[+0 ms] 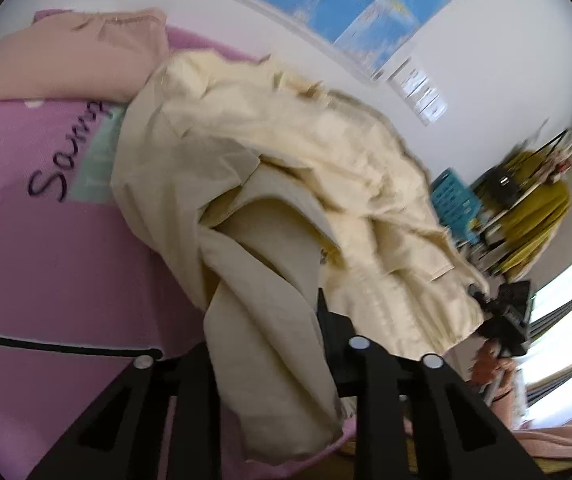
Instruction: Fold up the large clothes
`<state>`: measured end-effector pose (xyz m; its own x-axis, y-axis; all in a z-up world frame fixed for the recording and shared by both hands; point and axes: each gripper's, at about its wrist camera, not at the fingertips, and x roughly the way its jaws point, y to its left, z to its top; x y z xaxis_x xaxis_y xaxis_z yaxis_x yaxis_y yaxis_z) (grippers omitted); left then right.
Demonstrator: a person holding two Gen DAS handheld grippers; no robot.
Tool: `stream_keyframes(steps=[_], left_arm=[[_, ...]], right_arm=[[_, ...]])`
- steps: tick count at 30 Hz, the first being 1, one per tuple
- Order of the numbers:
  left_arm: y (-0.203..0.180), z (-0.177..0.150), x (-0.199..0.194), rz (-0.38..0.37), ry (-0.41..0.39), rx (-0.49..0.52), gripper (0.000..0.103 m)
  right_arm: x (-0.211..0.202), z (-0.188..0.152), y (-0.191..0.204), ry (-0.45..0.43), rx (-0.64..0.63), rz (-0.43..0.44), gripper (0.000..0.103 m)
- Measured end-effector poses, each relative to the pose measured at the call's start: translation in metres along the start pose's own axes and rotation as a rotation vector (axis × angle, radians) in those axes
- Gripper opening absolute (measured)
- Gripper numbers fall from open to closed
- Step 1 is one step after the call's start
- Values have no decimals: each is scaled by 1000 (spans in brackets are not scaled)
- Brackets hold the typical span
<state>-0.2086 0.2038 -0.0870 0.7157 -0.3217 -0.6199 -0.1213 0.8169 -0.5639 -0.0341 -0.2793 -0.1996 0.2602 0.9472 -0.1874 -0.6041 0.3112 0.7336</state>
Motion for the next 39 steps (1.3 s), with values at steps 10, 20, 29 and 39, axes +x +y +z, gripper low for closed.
stream_keyframes(steps=[10,20,29,39], left_arm=[[-21,11,-87,-118,-94,33,18],[-28,42,-82,-101,-84,36,18],[-46,99,-74,-4,-89,97,18],[-55,166,-42,160,-80,127,18]], right_arm=[[-55,8,87,-98,-150,135,15],[-41,37,84,-119,-69,78,15],[-19,92,84,-147,-50,52,16],[17,154,69,-146,0,18,18]])
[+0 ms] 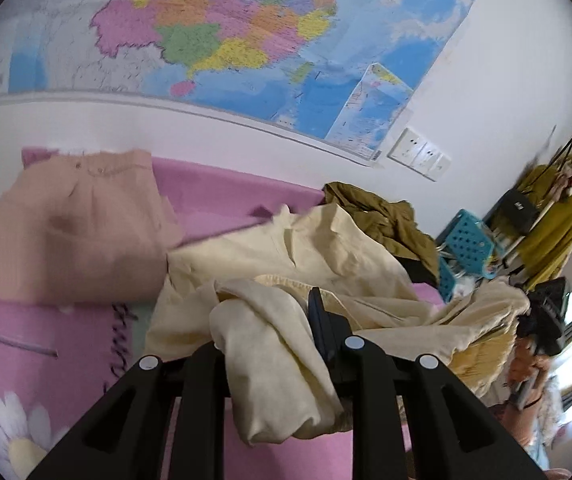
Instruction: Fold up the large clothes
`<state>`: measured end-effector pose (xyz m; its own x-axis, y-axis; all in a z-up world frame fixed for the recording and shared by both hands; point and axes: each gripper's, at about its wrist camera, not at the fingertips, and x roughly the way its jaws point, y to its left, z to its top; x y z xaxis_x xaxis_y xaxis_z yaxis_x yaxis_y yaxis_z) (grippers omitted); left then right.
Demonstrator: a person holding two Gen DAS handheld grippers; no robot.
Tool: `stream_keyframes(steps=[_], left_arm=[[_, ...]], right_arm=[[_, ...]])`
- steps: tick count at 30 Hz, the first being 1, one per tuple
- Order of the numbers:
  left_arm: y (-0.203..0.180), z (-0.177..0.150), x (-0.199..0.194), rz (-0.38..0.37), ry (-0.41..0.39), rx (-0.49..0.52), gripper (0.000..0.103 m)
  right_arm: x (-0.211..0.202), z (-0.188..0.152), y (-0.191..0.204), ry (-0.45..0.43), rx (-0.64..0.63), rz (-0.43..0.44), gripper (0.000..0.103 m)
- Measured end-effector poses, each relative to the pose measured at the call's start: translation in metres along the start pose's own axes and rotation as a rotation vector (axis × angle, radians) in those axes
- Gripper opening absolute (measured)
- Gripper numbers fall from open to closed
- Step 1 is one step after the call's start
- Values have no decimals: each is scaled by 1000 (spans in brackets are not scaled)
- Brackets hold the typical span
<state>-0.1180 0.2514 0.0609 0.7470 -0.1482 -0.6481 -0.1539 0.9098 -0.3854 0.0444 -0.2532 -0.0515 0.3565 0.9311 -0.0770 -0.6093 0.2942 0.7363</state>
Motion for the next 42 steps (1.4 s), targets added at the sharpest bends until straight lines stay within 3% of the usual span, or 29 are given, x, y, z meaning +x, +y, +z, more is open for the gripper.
stream_keyframes(steps=[12,25,29,31,36,42], left_arm=[[16,60,74,120,83,-29,18],[38,83,161,249,178,-39,18],[46,87,184,268,213,-57,19],[53,89,197,277,236,-70,19],[64,90,220,279,270,-108,20],[71,89,229,274,284,-125,20]], right_arm=[[63,50,-44,40,84,-109,20],[113,70,-100,66,186,-235,25],[122,71,-114,52,233,-246,36],[125,69,-114,54,224,-258,52],[112,62,-90,6,127,-275,61],[131,12,-29,100,-227,-344,62]])
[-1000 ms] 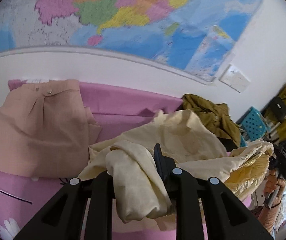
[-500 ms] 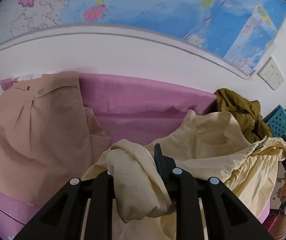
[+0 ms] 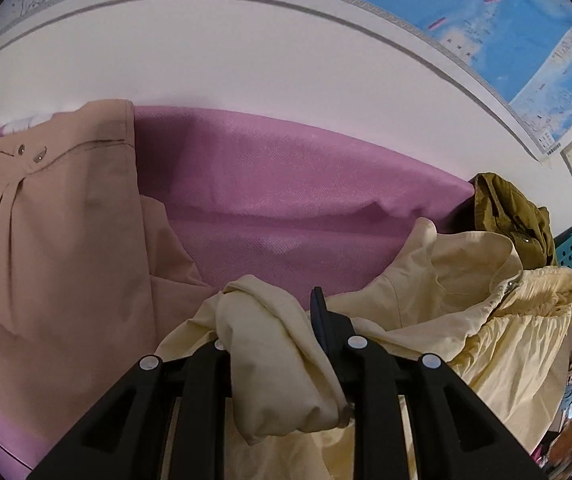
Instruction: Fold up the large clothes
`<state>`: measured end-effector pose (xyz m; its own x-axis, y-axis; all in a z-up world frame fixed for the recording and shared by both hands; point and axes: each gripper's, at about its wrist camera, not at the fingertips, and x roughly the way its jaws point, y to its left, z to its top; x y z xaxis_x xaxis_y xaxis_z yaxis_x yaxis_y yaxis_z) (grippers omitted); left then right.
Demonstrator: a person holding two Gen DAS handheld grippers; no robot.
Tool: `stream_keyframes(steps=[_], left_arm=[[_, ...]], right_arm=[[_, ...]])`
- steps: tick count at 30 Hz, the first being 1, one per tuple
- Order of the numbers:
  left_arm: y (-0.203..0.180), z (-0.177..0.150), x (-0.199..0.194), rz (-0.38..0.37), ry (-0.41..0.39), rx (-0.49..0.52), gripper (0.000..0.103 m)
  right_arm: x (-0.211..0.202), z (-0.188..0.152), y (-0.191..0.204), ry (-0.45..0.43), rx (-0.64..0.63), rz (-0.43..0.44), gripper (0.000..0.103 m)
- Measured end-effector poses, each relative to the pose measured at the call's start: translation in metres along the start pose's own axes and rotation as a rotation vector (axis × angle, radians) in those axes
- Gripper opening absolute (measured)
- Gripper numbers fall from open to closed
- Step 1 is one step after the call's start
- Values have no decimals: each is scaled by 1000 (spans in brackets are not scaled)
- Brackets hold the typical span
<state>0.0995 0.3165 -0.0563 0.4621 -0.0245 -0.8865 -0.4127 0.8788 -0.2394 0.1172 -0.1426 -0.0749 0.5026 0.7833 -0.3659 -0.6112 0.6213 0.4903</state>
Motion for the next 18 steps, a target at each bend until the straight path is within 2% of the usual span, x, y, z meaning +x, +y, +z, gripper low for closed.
stream_keyframes(steps=[1,4,5,6,7,8,9,11,15,18], left_arm=[[0,0,0,1,2,0,21],[-2,1,-3,9,2,4,21],[-5,1,-2,7,1,4,22],[-5,0,-5,4,-3,4,23],[-6,-2,-7,3,-10,4,24],[-8,-2,-9,1,-16,5,25],[-8,-4,-14,-12,-25,10,28],[-8,-8,-25,-45,-44,12,32],[-5,-16,-49,-128,-102,17,38],[-7,-22,-66,-174,-154,32,47]], right_arm=[[14,-10,21,50,-115,-32,62],[52,-29,50,144,-301,-125,62],[67,-35,56,165,-355,-175,57],[79,-39,58,171,-405,-229,45],[86,-42,59,175,-440,-259,37],[94,-44,58,171,-477,-304,16],[98,-42,53,171,-468,-306,7],[94,-34,44,156,-390,-258,2],[75,-9,44,43,-358,-251,1],[85,5,50,29,-361,-265,1]])
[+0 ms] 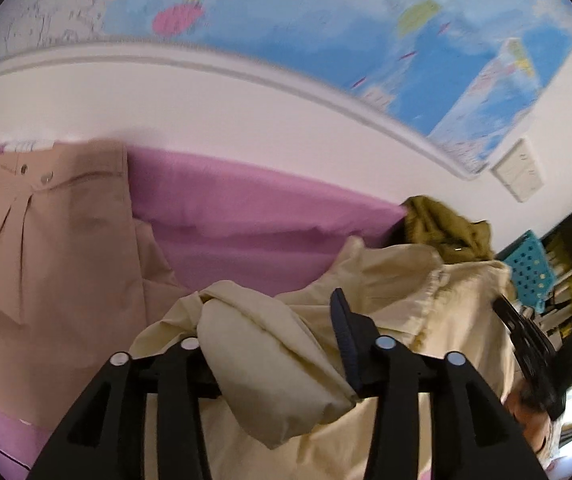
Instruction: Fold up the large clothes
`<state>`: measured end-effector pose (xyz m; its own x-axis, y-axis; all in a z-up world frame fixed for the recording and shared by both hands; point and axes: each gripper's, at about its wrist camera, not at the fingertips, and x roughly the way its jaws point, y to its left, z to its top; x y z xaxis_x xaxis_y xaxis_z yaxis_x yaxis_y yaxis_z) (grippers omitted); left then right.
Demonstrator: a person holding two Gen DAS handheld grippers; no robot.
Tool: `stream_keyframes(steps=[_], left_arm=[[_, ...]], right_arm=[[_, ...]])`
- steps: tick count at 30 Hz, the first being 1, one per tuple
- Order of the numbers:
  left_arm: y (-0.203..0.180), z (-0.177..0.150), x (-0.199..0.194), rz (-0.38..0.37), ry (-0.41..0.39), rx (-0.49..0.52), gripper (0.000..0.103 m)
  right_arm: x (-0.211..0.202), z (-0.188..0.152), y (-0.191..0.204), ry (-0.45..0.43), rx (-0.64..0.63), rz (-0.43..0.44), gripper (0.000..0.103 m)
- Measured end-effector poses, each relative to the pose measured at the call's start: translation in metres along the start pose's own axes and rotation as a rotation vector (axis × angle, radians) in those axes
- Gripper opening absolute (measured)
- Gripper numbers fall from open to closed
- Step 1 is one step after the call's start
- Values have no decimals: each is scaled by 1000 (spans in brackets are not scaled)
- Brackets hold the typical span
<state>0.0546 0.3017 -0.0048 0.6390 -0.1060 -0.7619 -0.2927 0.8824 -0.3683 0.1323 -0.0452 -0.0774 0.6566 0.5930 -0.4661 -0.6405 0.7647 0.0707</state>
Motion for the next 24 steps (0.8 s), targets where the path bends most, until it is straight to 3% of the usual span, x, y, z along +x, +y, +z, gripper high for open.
stream_keyframes(steps=[4,9,13,16,18,20,24], left_arm=[[0,-4,-13,-16,-61,3,62],[4,-12,-36,-43,-139,52,69],[4,-34,-42,51,-171,162,72],[16,-51,-44,129,-172,199,74],[29,-62,-48,160,-189,205,82],[42,-73,-53,157,-196,210,84],[61,-95,-60,130,-178,209,84]], right_arm=[[40,-5,-1,99,12,-20,1],[46,-8,-6,118,19,-13,1],[50,-14,-10,150,42,18,3],[24,-17,-18,108,81,84,29],[-13,-22,-28,27,116,126,56],[-45,-34,-42,-24,133,136,58],[-98,-77,-90,-54,245,83,77]])
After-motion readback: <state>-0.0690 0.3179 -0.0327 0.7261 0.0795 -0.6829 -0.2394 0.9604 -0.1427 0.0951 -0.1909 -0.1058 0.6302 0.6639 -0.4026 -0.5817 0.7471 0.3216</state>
